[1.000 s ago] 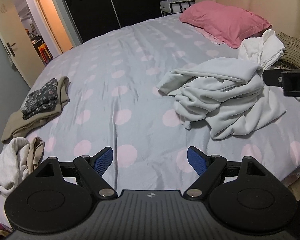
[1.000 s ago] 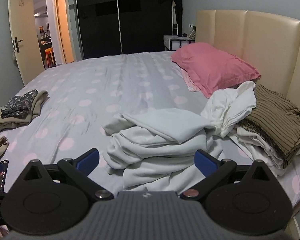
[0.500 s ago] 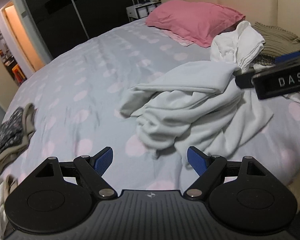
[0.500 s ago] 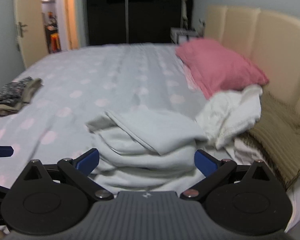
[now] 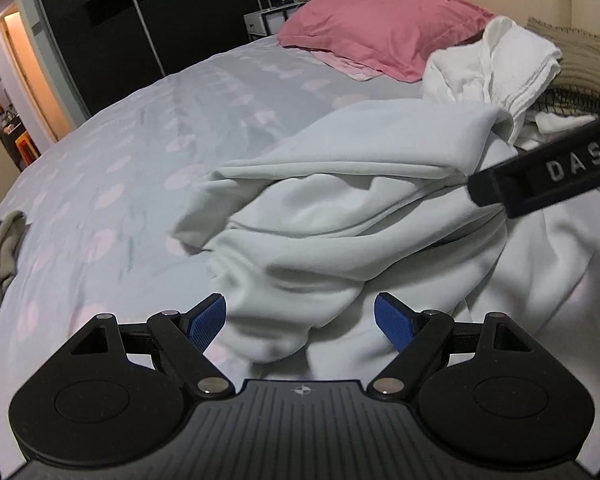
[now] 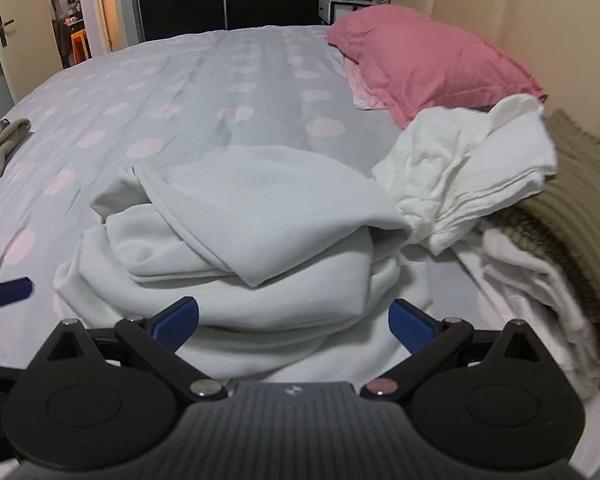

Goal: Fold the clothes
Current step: 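Reach both tools into the sweatshirt and close on its fabric, then lift the sweatshirt up with both tools to shake it out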

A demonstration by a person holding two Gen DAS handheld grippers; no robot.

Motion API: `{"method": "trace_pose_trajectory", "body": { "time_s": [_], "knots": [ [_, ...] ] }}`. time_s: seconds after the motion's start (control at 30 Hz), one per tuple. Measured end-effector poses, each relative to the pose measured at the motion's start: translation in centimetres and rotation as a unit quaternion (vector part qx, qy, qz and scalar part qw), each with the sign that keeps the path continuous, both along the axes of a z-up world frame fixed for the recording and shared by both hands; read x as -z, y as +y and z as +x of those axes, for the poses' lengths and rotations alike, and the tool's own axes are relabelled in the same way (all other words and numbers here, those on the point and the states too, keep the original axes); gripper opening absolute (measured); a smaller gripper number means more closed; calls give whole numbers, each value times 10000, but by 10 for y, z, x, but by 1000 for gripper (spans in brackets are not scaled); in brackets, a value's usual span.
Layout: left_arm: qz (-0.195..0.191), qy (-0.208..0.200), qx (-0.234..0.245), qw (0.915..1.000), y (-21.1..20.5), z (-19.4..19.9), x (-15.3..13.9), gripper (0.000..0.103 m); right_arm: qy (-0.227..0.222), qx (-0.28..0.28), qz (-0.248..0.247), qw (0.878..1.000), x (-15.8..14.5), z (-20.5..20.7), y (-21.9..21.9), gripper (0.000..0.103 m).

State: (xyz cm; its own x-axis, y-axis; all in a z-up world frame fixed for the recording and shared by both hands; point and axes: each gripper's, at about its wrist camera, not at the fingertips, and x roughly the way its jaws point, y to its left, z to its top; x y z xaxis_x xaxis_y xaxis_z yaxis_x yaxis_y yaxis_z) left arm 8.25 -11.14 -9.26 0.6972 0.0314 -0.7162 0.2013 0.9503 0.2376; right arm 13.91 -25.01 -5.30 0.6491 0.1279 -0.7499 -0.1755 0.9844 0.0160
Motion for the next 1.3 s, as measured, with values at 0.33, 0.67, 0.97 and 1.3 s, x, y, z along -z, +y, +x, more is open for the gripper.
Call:
{"method": "trace_pose_trajectory", "body": {
  "time_s": [0.33, 0.67, 0.97, 1.3],
  "knots": [
    [167, -92, 74, 9998, -20, 25, 31, 82, 57, -403, -3, 9992, 31, 46, 18, 89],
    [-205, 12, -104, 9997, -9, 31, 25, 8, -238, -857, -460, 9950, 34, 43, 27, 14],
    [-397, -511, -270, 9975, 42, 7, -60, 5, -826, -754, 28, 9937, -32, 16, 19, 12],
    [-492, -1743, -750, 9806, 160, -56, -214, 5, -1994, -752, 1234, 9692, -161, -35, 64, 12]
  ]
}}
